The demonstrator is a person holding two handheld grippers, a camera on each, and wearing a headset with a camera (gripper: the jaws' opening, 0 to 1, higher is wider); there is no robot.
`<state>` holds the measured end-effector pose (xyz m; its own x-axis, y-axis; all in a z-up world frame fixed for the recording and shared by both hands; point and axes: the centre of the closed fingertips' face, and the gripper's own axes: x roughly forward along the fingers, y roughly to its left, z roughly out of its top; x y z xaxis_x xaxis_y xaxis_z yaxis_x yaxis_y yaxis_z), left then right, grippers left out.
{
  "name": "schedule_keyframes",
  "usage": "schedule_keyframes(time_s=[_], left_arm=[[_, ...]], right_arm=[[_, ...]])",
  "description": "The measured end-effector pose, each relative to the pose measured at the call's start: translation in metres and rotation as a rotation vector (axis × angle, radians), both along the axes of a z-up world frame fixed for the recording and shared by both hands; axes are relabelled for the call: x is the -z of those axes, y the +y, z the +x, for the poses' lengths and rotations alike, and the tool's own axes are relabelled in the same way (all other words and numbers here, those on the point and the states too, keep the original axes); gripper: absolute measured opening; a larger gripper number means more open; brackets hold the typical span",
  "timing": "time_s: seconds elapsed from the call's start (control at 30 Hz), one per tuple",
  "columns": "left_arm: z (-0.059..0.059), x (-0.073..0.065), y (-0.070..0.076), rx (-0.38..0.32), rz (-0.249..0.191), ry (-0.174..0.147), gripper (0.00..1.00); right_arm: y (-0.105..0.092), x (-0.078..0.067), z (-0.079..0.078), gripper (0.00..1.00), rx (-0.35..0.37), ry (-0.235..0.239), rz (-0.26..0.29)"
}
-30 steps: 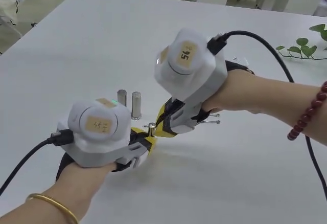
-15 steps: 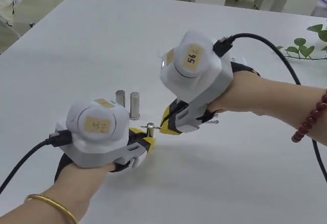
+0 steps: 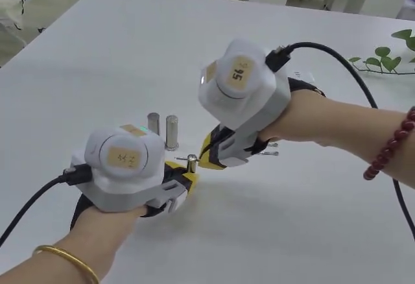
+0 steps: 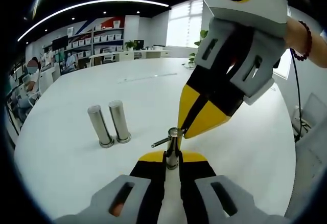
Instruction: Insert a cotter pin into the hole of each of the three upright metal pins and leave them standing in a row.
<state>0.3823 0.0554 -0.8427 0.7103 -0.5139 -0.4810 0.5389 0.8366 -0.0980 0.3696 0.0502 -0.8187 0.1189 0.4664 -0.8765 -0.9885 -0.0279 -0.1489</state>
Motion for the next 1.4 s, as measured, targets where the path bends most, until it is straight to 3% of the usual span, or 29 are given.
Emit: schedule_keyframes(time_s=[0.33,0.53,0.87,1.13,1.33,1.4], left_arm=[[0.000,0.001,0.000,-0.006,-0.006,0.008,0.08],[0.000,0.002,-0.001,0.004,0.014,0.009,0.08],[0.000,0.001,0.002,0.001,0.021,0.016,0.16],[-0.002,-0.002,0.005,0.003,0.020,0.026,0.26],[-0.004,-0.008,0.006,0.000,-0.016,0.034,0.34],[-0.005,-0.009,0.007,-0.001,-0.009,0.032,0.35]], right_arm=[[0.001,0.002,0.000,0.05,0.010,0.004,0.006],[0.003,0.004,-0.002,0.06,0.021,0.016,0.017],[0.000,0.007,-0.002,0.09,0.029,0.026,0.017],[0.003,-0.003,-0.006,0.13,0.096,0.106,0.100],[0.003,-0.009,-0.004,0.16,0.129,0.126,0.136],[0.002,-0.010,-0.003,0.17,0.142,0.128,0.142]])
